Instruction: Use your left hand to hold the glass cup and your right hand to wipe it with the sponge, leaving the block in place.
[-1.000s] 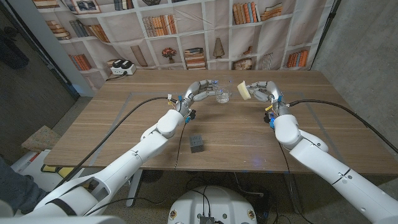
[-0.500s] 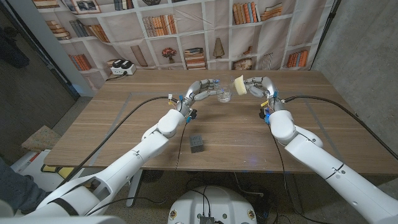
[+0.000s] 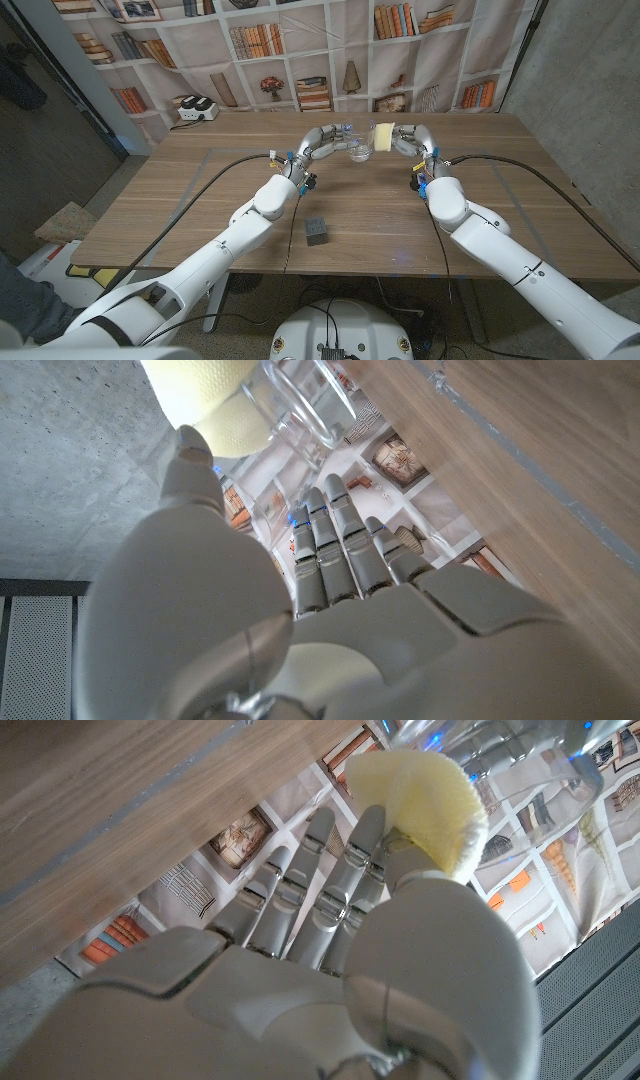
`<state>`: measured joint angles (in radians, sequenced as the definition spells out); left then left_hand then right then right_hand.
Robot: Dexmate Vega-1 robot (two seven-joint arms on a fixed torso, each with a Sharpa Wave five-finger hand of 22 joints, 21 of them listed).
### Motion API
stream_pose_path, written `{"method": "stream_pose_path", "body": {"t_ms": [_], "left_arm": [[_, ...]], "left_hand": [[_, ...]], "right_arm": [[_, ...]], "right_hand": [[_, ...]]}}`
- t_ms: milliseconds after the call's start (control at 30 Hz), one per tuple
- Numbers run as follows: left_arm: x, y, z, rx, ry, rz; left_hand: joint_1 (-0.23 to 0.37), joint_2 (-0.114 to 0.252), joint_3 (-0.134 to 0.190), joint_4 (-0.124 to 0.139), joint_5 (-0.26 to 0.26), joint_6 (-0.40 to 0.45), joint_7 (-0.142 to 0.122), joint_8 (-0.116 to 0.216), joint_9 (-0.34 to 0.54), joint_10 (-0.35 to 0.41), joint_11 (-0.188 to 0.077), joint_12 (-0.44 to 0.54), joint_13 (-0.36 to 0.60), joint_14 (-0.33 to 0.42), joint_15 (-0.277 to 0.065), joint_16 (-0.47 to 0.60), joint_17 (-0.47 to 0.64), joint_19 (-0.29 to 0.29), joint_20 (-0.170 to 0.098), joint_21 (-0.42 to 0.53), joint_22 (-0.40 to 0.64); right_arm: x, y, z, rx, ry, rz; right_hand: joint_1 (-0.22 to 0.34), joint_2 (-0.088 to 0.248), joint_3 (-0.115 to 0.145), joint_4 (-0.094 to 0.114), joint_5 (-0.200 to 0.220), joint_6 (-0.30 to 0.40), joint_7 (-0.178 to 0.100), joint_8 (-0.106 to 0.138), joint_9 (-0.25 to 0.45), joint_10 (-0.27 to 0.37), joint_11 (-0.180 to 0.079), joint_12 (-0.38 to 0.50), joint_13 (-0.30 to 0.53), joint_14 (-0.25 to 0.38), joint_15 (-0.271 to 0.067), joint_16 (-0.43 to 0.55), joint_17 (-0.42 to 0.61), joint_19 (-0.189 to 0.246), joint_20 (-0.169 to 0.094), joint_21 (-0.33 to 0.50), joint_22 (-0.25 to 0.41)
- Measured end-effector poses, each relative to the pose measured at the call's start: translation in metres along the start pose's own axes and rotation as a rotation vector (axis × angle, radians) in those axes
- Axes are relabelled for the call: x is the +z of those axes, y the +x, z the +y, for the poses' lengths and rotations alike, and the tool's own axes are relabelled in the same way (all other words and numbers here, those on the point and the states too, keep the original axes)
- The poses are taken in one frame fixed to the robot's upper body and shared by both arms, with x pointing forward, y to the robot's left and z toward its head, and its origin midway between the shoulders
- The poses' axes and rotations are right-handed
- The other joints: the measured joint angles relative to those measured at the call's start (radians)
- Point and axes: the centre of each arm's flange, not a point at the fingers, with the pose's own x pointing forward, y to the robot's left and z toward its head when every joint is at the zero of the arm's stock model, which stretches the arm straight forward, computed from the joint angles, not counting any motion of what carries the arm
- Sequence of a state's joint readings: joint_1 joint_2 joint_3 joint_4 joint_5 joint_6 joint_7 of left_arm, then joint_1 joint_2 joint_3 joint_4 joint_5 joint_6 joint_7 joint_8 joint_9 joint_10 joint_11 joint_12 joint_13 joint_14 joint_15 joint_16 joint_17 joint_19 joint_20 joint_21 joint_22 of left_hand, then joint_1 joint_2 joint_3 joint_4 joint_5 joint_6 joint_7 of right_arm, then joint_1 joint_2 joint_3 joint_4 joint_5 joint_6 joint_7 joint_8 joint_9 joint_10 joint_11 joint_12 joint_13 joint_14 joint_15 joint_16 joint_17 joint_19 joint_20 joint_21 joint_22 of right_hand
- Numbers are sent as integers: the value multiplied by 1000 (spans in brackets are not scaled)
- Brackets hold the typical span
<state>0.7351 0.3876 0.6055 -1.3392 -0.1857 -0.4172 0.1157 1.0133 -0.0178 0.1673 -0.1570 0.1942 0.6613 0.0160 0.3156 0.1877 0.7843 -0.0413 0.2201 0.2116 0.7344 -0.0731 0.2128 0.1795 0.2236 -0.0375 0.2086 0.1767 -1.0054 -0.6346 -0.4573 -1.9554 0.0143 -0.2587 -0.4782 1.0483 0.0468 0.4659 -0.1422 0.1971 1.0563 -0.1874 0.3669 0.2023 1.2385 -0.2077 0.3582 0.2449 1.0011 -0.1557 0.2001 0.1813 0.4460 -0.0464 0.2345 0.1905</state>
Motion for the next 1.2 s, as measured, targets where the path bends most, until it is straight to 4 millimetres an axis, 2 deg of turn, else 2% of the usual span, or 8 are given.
{"method": "stream_pose_path", "body": {"t_ms": [300, 600, 667, 1200], "left_arm": [[3, 3, 1, 11, -22, -25], [2, 4, 1, 13, -32, -27], [2, 4, 1, 13, -34, -26], [-2, 2, 0, 10, -40, -12]], "left_hand": [[0, 0, 0, 0, 2, 0, 0, 0, 0, 0, 0, -4, 3, 4, -4, -6, 0, 2, -2, 0, 0], [0, 0, 0, 0, 2, 0, 0, 0, 0, 0, 0, -5, 1, 4, -4, -10, 0, 3, -3, 0, 0], [0, 0, 0, 0, 2, 0, 0, 0, 0, 0, 0, -5, 1, 4, -4, -12, 0, 3, -3, 0, 0], [0, 0, 0, 0, -5, 0, 0, 0, 0, 6, -7, -13, 7, 4, -3, -17, 0, 3, -3, 0, 0]], "right_arm": [[-6, 3, 11, 36, 6, 24], [-4, 7, 15, 55, 13, 25], [-3, 8, 15, 58, 17, 22], [17, 19, 7, 53, 71, -24]], "right_hand": [[0, 0, 0, 0, 0, 3, 3, -1, 0, 0, 0, 0, 1, 38, -13, 11, 4, 9, 2, 0, 0], [0, 0, -5, -5, -1, 4, 4, -2, 0, 11, 0, 12, 13, 89, -41, 30, 12, 25, 0, 6, 0], [0, 0, -5, -5, -1, 7, 7, -4, 0, 11, 0, 12, 17, 95, -44, 30, 12, 38, 2, 6, 0], [10, 9, -8, -8, -1, 7, 7, -3, 0, 10, 1, 20, 28, 114, -54, 39, 9, 41, 5, 10, 0]]}}
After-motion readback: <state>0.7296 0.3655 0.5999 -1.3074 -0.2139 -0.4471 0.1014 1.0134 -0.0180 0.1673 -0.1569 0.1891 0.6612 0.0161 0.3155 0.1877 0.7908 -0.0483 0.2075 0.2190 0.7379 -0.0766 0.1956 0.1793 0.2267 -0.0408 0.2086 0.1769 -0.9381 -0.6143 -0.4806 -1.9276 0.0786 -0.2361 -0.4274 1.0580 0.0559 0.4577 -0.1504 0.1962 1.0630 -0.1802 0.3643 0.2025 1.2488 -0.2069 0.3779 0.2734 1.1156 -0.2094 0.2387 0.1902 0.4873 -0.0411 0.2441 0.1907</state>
